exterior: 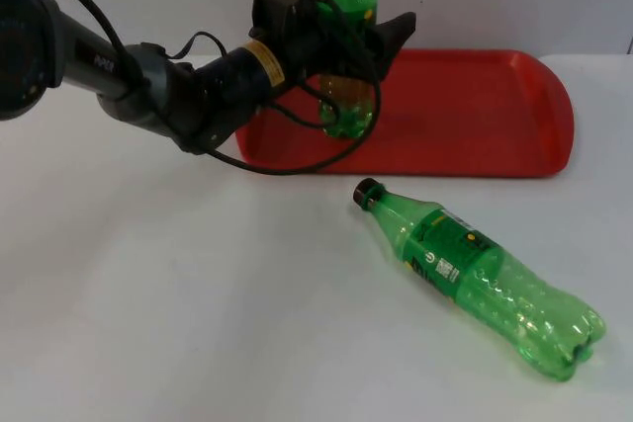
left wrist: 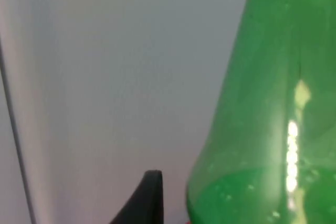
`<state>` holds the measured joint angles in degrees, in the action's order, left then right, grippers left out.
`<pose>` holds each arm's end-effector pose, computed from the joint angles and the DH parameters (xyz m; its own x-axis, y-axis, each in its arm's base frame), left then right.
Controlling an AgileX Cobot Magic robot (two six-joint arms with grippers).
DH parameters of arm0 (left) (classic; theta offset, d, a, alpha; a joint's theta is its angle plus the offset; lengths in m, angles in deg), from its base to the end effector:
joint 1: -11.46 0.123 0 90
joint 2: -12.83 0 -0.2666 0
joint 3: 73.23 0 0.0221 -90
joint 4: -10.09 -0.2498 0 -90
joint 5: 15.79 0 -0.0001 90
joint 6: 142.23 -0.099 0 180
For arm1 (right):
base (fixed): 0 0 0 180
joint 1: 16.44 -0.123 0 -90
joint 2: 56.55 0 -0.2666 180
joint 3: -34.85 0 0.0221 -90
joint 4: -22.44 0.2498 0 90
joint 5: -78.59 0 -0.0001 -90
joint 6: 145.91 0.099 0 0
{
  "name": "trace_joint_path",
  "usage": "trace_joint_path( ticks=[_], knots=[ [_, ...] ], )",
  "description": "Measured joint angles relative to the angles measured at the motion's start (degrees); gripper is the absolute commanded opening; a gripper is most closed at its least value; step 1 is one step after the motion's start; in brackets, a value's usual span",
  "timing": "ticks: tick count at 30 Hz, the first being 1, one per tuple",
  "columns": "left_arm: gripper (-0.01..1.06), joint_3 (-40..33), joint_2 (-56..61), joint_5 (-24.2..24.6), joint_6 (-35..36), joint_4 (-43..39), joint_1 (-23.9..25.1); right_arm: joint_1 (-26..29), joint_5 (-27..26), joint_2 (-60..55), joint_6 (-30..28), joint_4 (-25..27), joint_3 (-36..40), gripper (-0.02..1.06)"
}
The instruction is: Place the bottle upright on the tray.
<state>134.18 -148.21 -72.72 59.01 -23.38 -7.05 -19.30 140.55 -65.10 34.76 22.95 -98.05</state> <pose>0.4929 -0.2132 0.0660 0.1209 -0.0634 -0.9906 0.7183 0.6944 0.0432 0.0177 0.0017 0.2759 -0.4637 -0.0073 -0.8860 -0.0495 0.9986 0.0177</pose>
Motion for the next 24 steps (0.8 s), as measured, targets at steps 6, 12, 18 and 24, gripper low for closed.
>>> trace_joint_path(
  ticks=[6, 12, 18, 24],
  knots=[
    [1.05, 0.0, 0.0, -0.4, 0.68, -2.52, 0.8, 0.0, 0.0, 0.0, 0.0, 0.0, 0.0, 1.05],
    [1.05, 0.0, 0.49, -0.3, 6.17, -9.04, 2.34, 0.0, 0.0, 0.0, 0.0, 0.0, 0.0, 1.05],
    [1.05, 0.0, 1.08, -0.3, 11.67, -15.65, 3.62, 0.0, 0.0, 0.0, 0.0, 0.0, 0.0, 1.05],
    [1.05, 0.0, 1.18, -0.18, 15.16, -19.45, 4.55, 0.0, 0.0, 0.0, 0.0, 0.0, 0.0, 1.05]
  ],
)
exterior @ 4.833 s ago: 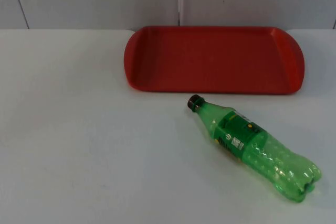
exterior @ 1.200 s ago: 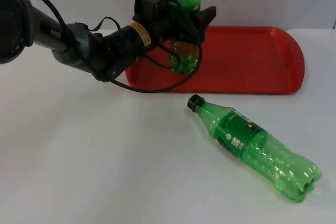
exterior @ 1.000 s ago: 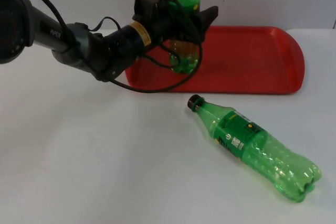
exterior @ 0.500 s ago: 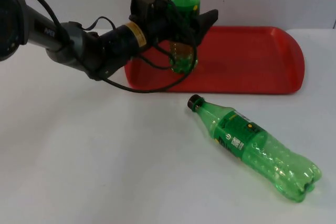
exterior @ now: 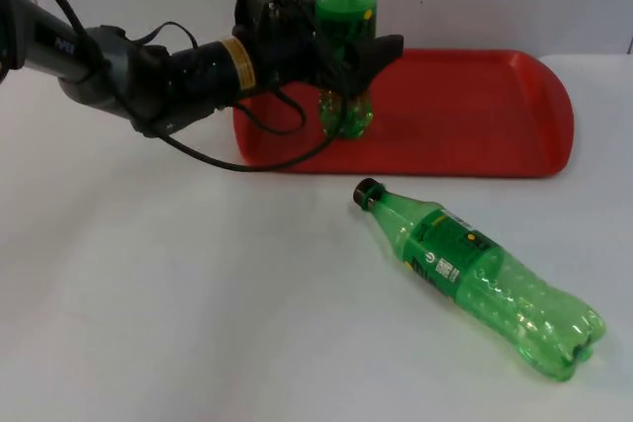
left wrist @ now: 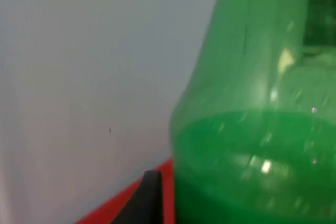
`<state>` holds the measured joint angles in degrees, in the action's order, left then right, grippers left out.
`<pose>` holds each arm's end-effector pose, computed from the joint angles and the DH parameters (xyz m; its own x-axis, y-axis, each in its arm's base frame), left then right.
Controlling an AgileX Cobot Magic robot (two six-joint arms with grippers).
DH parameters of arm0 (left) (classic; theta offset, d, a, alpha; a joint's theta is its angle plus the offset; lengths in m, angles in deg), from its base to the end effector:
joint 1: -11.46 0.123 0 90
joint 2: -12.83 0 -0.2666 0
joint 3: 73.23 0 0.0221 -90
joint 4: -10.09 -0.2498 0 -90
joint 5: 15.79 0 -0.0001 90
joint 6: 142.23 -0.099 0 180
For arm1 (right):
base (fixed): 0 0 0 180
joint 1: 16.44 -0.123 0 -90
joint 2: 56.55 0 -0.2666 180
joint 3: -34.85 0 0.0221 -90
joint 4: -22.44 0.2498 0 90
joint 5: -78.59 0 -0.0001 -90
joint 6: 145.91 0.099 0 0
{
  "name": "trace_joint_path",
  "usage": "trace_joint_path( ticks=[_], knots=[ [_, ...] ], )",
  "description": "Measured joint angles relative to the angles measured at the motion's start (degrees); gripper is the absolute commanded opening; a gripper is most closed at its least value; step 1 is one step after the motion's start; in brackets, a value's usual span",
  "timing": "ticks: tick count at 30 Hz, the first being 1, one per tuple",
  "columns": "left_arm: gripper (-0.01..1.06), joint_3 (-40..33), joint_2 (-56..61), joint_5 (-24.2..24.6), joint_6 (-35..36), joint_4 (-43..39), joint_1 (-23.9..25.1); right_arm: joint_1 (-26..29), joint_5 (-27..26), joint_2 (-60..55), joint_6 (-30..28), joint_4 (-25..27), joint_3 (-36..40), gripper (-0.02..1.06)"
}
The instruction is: Place the bottle upright on the tray.
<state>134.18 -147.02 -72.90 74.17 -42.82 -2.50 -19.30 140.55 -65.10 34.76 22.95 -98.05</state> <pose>0.4917 -0.1905 0.0632 -0.0008 -0.0093 -1.0000 0.8292 0.5589 -0.0059 0.0177 0.0017 0.2759 -0.4637 -0.0073 -0.8860 -0.0495 0.9986 0.0177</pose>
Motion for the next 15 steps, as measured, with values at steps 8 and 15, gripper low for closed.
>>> trace_joint_path(
  ticks=[8, 15],
  knots=[
    [1.05, 0.0, 2.09, 2.9, 8.6, -11.71, 1.8, 0.0, 0.0, 0.0, 0.0, 0.0, 0.0, 1.05],
    [1.05, 0.0, 3.78, 3.97, 14.85, -20.7, 4.18, 0.0, 0.0, 0.0, 0.0, 0.0, 0.0, 1.05]
  ],
)
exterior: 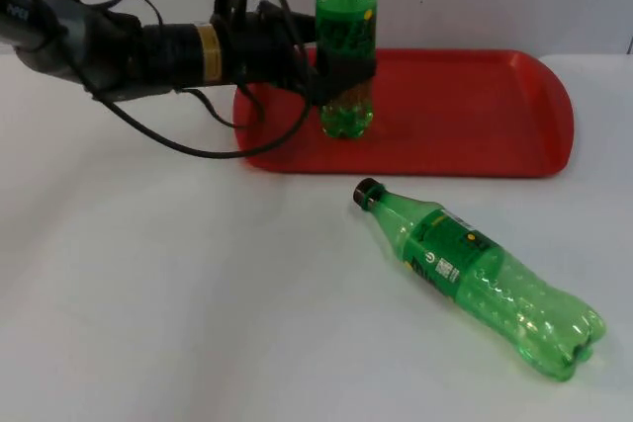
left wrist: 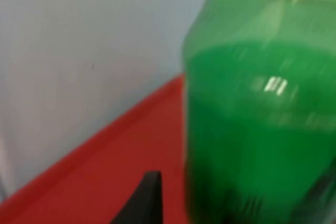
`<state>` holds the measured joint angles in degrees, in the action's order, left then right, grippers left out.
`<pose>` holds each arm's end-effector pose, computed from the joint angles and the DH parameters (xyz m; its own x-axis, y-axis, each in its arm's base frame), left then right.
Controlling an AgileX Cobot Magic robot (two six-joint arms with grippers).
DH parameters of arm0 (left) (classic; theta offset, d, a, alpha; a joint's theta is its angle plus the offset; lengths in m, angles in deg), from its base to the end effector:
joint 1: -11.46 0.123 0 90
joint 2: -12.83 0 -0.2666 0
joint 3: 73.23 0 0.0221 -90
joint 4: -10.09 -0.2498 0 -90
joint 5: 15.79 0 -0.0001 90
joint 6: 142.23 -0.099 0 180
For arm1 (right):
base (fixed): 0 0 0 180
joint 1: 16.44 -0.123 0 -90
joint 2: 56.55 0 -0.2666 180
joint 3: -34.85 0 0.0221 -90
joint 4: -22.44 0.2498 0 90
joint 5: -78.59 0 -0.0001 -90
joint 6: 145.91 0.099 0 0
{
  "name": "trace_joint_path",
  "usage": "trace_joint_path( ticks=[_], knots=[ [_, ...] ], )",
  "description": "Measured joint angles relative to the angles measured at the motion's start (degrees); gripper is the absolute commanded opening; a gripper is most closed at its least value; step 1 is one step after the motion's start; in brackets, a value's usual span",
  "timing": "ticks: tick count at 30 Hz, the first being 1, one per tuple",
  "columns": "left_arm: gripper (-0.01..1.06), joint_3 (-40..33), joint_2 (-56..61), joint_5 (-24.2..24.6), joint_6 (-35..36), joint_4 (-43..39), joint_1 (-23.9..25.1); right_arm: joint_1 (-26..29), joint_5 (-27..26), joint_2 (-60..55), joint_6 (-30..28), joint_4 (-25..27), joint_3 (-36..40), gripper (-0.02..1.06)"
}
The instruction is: Place the bottle upright on the tray.
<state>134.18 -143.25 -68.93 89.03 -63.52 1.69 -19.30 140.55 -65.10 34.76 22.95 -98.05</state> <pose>0.4926 -0.1619 0.0725 -0.1170 0.1622 -0.9798 0.8747 0.4840 -0.0243 0.0177 0.0017 0.2759 -0.4637 -0.0073 -0.8860 -0.0495 0.9986 0.0177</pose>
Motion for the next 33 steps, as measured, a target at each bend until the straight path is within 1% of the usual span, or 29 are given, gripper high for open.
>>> trace_joint_path(
  ticks=[2, 5, 6, 10, 11, 14, 15, 16, 17, 21, 22, 24, 26, 29, 33],
  knots=[
    [1.05, -1.07, 1.11, 0.22, 2.11, -3.45, 1.37, 0.0, 0.0, 0.0, 0.0, 0.0, 0.0, 1.05],
    [1.05, -5.38, 4.43, 2.22, 2.72, -4.91, 2.84, 0.0, 0.0, 0.0, 0.0, 0.0, 0.0, 1.05],
    [1.05, -5.38, 4.43, 2.22, 2.72, -4.91, 2.84, 0.0, 0.0, 0.0, 0.0, 0.0, 0.0, 1.05],
    [1.05, -14.32, 11.43, 3.24, 2.94, -5.16, 5.38, 0.0, 0.0, 0.0, 0.0, 0.0, 0.0, 1.05],
    [1.05, -14.32, 11.43, 3.24, 2.94, -5.16, 5.38, 0.0, 0.0, 0.0, 0.0, 0.0, 0.0, 1.05],
    [1.05, -20.59, 17.1, 4.16, 3.02, -5.42, 6.83, 0.0, 0.0, 0.0, 0.0, 0.0, 0.0, 1.05],
    [1.05, -21.7, 18.3, 4.55, 3.02, -5.42, 7.16, 0.0, 0.0, 0.0, 0.0, 0.0, 0.0, 1.05],
    [1.05, -24.5, 21.94, 5.77, 3.16, -5.67, 7.46, 0.0, 0.0, 0.0, 0.0, 0.0, 0.0, 1.05],
    [1.05, -24.5, 21.94, 5.77, 3.16, -5.67, 7.46, 0.0, 0.0, 0.0, 0.0, 0.0, 0.0, 1.05],
    [1.05, -30.88, 31.52, 11.83, 3.27, -6.5, 7.76, 0.0, 0.0, 0.0, 0.0, 0.0, 0.0, 1.05],
    [1.05, -30.88, 31.52, 11.83, 3.27, -6.5, 7.76, 0.0, 0.0, 0.0, 0.0, 0.0, 0.0, 1.05],
    [1.05, -33.3, 37.12, 13.84, 4.26, -6.88, 7.76, 0.0, 0.0, 0.0, 0.0, 0.0, 0.0, 1.05],
    [1.05, -33.57, 38.69, 14.58, 5.22, -7.32, 7.76, 0.0, 0.0, 0.0, 0.0, 0.0, 0.0, 1.05],
    [1.05, -33.93, 43.17, 15.38, 9.7, -8.39, 7.76, 0.0, 0.0, 0.0, 0.0, 0.0, 0.0, 1.05],
    [1.05, -33.93, 46.27, 16.02, 13.09, -10.11, 7.76, 0.0, 0.0, 0.0, 0.0, 0.0, 0.0, 1.05]
  ],
)
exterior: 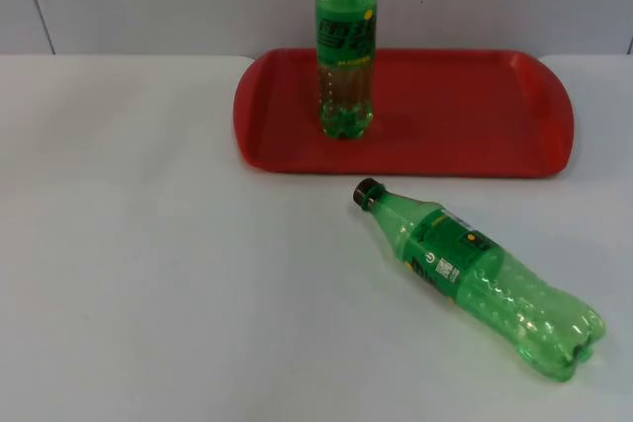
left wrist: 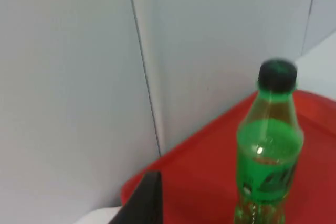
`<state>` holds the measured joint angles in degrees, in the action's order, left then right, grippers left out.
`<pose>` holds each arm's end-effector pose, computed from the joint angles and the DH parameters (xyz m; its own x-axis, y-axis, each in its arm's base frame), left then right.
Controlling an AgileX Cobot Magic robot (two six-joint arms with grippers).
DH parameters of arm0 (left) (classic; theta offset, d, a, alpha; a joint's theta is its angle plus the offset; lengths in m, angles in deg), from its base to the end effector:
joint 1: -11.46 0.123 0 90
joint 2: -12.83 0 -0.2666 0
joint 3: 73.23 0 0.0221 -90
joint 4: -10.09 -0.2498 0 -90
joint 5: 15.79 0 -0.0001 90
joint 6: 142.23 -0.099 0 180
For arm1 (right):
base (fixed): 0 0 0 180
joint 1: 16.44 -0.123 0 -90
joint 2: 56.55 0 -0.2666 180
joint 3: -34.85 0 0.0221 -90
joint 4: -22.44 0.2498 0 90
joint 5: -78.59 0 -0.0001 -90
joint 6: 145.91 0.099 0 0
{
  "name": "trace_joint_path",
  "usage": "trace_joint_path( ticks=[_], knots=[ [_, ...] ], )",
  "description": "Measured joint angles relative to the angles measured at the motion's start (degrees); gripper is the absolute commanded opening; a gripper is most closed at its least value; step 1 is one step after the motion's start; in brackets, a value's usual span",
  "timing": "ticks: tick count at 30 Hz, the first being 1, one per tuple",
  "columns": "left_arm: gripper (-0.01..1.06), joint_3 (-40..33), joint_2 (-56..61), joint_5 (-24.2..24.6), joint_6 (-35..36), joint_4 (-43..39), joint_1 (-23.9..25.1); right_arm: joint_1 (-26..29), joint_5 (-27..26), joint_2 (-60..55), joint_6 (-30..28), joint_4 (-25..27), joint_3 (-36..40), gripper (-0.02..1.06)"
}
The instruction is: Place the bottle upright on the tray.
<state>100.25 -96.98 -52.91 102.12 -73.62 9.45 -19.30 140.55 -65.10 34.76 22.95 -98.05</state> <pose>0.3954 -0.0732 0.2537 -0.1714 0.2505 -0.9528 0.6698 0.7389 0.0738 0.0177 0.0017 0.2759 -0.4637 -0.0073 -0.8860 -0.0495 0.9986 0.0177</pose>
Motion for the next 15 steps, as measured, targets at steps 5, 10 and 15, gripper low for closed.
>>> trace_joint_path(
  ticks=[5, 10, 15],
  knots=[
    [1.05, 0.0, 2.91, 0.56, 6.43, -3.78, 0.0, 0.0, 0.0, 0.0, 0.0, 0.0, 0.0, 1.05],
    [1.05, 0.0, 4.74, 2.1, 14.34, -10.07, 0.0, 0.0, 0.0, 0.0, 0.0, 0.0, 0.0, 1.05],
    [1.05, -0.46, 7.25, 4.62, 24.0, -15.28, 0.0, 0.0, 0.0, 0.0, 0.0, 0.0, 0.0, 1.05]
  ],
)
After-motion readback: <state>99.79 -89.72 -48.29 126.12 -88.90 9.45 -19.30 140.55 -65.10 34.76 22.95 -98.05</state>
